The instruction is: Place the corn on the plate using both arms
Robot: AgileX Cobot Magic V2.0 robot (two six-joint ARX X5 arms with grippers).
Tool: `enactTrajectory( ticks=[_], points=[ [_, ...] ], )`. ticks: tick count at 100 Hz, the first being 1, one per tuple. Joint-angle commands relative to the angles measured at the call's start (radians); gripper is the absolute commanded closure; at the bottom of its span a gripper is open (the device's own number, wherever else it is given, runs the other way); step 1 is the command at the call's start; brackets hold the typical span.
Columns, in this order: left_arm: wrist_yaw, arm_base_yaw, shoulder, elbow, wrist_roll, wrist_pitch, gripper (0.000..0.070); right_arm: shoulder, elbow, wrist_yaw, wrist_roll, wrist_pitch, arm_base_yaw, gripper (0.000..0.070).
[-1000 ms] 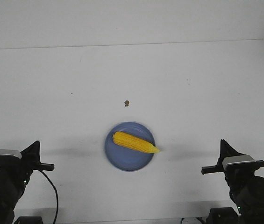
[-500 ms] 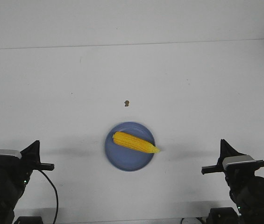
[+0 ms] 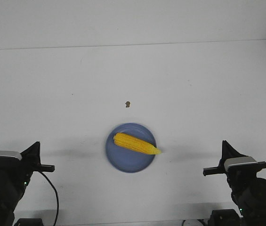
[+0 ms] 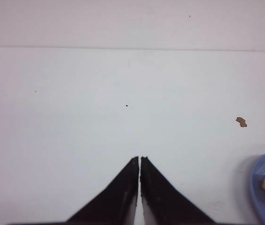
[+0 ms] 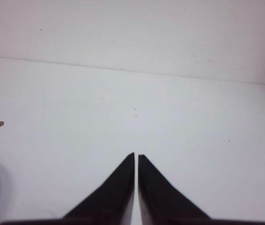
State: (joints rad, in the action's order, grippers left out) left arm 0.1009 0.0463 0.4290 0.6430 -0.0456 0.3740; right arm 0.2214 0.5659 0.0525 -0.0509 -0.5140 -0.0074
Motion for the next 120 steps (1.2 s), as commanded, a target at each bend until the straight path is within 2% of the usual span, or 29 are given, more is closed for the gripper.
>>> enactTrajectory(
  ticks=[1, 11, 41, 69, 105, 120],
  points=[
    [-0.004, 0.000, 0.001, 0.007, 0.000, -0.010, 0.0687, 0.002, 0.006, 0.000, 0.010, 0.012, 0.000, 0.0681],
    [-0.005, 0.000, 0.001, 0.007, 0.001, -0.013, 0.0687, 0.002, 0.006, 0.000, 0.010, 0.012, 0.000, 0.0682],
    [-0.045, -0.001, -0.035, -0.022, 0.019, -0.154, 0.0687, 0.002, 0.006, 0.000, 0.010, 0.012, 0.000, 0.0681],
    [-0.043, -0.001, -0.206, -0.296, -0.009, -0.406, 0.0687, 0.002, 0.006, 0.000, 0.010, 0.012, 0.000, 0.0682],
    [-0.050, -0.003, -0.431, -0.538, -0.012, -0.430, 0.0687, 0.002, 0.006, 0.000, 0.010, 0.012, 0.000, 0.0681],
    [-0.049, -0.014, -0.426, -0.604, -0.029, -0.509, 0.0687, 0.002, 0.006, 0.000, 0.010, 0.012, 0.000, 0.0681]
  ],
)
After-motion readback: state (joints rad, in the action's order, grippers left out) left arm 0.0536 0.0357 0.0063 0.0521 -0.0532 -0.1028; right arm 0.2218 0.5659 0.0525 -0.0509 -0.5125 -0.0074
